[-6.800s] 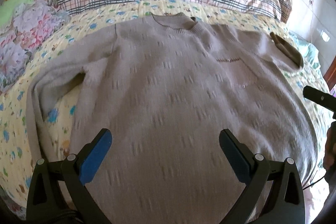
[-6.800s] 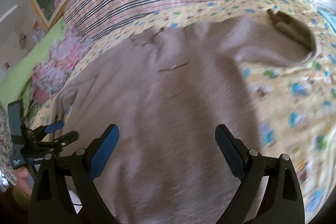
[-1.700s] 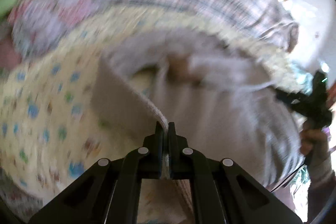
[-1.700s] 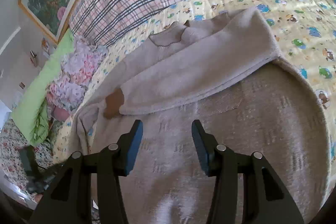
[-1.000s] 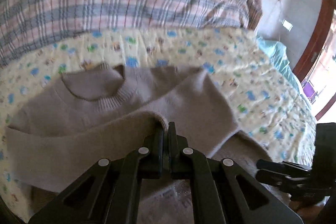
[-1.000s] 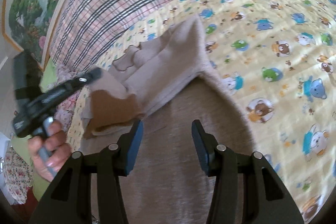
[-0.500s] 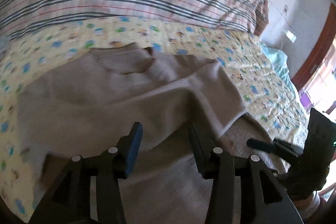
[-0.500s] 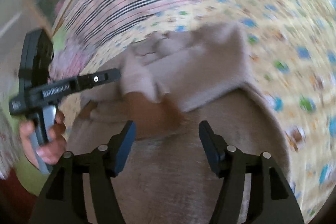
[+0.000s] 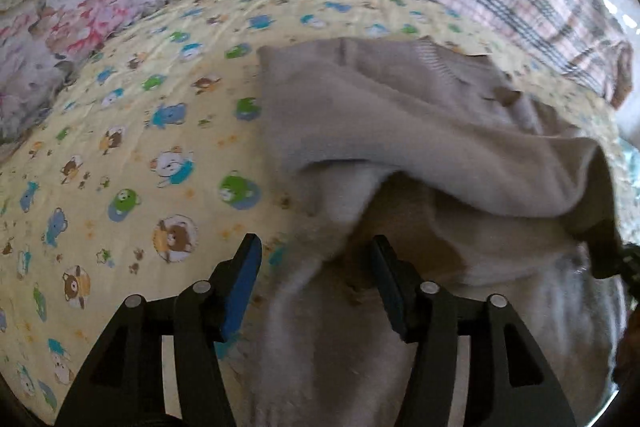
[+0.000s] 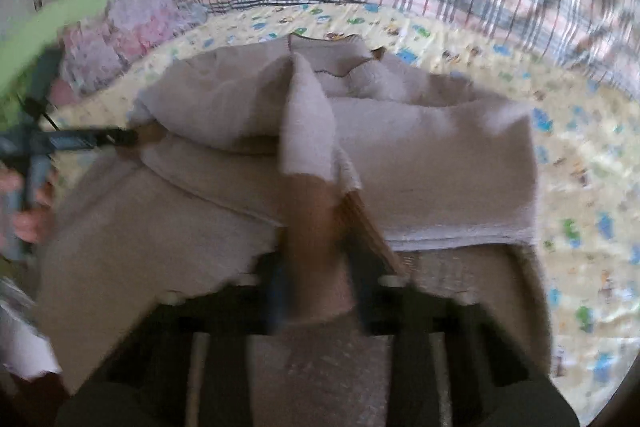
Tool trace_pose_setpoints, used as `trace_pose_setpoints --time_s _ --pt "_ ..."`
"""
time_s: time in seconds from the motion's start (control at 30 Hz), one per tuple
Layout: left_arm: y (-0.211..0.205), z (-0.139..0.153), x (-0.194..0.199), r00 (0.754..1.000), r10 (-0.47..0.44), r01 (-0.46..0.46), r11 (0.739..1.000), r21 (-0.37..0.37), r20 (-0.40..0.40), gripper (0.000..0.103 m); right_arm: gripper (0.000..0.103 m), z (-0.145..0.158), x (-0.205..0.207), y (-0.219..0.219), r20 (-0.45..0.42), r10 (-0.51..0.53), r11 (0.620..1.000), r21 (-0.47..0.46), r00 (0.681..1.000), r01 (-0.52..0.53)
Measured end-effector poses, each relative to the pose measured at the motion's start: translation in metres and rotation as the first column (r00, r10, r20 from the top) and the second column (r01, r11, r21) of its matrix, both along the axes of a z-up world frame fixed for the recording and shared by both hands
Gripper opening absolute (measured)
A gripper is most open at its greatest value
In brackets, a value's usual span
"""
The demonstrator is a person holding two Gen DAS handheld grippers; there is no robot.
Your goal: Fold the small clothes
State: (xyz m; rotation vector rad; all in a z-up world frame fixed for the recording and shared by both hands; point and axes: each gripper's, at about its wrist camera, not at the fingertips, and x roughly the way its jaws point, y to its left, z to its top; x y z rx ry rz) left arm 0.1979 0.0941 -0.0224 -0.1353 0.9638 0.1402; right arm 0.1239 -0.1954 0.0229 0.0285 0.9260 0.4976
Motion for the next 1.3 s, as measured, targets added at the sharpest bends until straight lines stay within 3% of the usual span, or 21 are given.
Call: trace_pose_setpoints --time_s 0.03,0.07,0.13,0.2,0.27,0.37,0.47,0.53,0.6,0.73,0.77,0.83,0.87,0.9,0.93,1.07,1.17,1.2,1.3 --pt "0.002 -0.002 0.002 1.0 0.017 -0.017 1.0 0.011 -0.005 0.059 0.006 0.006 0.003 -0.003 -0.021 0.004 0.998 0.056 1.0 -0.003" --pt "0.006 -0.005 0.006 0.999 0.039 -0.039 0.999 0.026 -0.009 0.059 0.006 0.019 0.013 -0.013 -0.043 0.015 0.984 0.179 0.999 -0.007" --pt "0.012 -0.004 0.008 0.998 0.058 -0.058 0.998 0.037 0.003 0.059 0.006 0.039 0.029 -0.037 -0.09 0.019 0.897 0.442 0.996 0.023" --pt "0.019 -0.004 0.008 0.995 0.098 -0.098 0.992 0.075 0.01 0.059 0.006 0.048 0.05 -0.07 -0.143 -0.027 0.805 0.584 0.989 0.107" --pt "0.028 -0.006 0.008 0.99 0.142 -0.142 0.987 0.072 0.004 0.059 0.006 0.042 0.066 -0.096 -0.196 -0.104 0.793 0.576 0.975 0.201" --pt "0.043 -0.006 0.002 0.984 0.176 -0.176 0.984 0.005 0.025 0.061 0.006 0.006 0.079 -0.12 -0.311 -0.196 0.816 0.474 0.93 0.331" --pt "0.036 -0.006 0.001 0.987 0.159 -0.16 0.986 0.037 0.03 0.061 0.007 -0.031 0.079 -0.123 -0.403 -0.232 0.819 0.41 0.885 0.402" --pt "0.033 -0.004 -0.001 0.988 0.152 -0.154 0.987 0.055 0.039 0.061 0.01 -0.042 0.073 -0.12 -0.417 -0.247 0.813 0.403 0.875 0.421" --pt "0.036 -0.004 -0.002 0.987 0.157 -0.159 0.987 0.032 0.043 0.062 0.022 -0.045 0.069 -0.12 -0.409 -0.268 0.802 0.407 0.872 0.437" --pt "0.044 -0.007 -0.004 0.983 0.176 -0.175 0.984 -0.02 0.043 0.063 0.06 -0.033 0.053 -0.115 -0.333 -0.265 0.783 0.473 0.905 0.403" --pt "0.043 -0.008 -0.004 0.983 0.18 -0.179 0.984 -0.02 0.047 0.063 0.063 -0.029 0.053 -0.113 -0.309 -0.271 0.787 0.474 0.912 0.394" --pt "0.041 -0.008 -0.003 0.982 0.185 -0.185 0.983 -0.003 0.048 0.063 0.061 -0.023 0.052 -0.099 -0.259 -0.255 0.851 0.397 0.932 0.343" --pt "0.039 -0.008 -0.003 0.981 0.187 -0.187 0.982 0.006 0.05 0.063 0.032 -0.022 0.055 -0.09 -0.26 -0.236 0.883 0.346 0.936 0.318" --pt "0.039 -0.007 -0.004 0.981 0.188 -0.189 0.982 0.007 0.053 0.063 0.013 -0.019 0.058 -0.086 -0.276 -0.219 0.894 0.328 0.936 0.306" --pt "0.04 -0.007 -0.004 0.98 0.192 -0.192 0.981 0.002 0.056 0.064 0.006 -0.013 0.058 -0.085 -0.27 -0.204 0.89 0.35 0.941 0.293" --pt "0.049 -0.007 -0.009 0.971 0.226 -0.223 0.974 -0.049 0.073 0.065 0.005 0.032 0.051 -0.107 -0.155 -0.187 0.807 0.538 0.97 0.242" --pt "0.052 -0.007 -0.011 0.968 0.236 -0.23 0.971 -0.071 0.082 0.068 0.005 0.022 0.063 -0.123 -0.227 -0.22 0.808 0.502 0.949 0.308" --pt "0.051 -0.008 -0.011 0.969 0.234 -0.228 0.971 -0.067 0.082 0.068 0.005 0.006 0.069 -0.127 -0.289 -0.225 0.819 0.46 0.93 0.341" --pt "0.049 -0.009 -0.01 0.97 0.231 -0.226 0.972 -0.059 0.076 0.069 0.005 -0.021 0.073 -0.128 -0.367 -0.252 0.853 0.352 0.895 0.384"
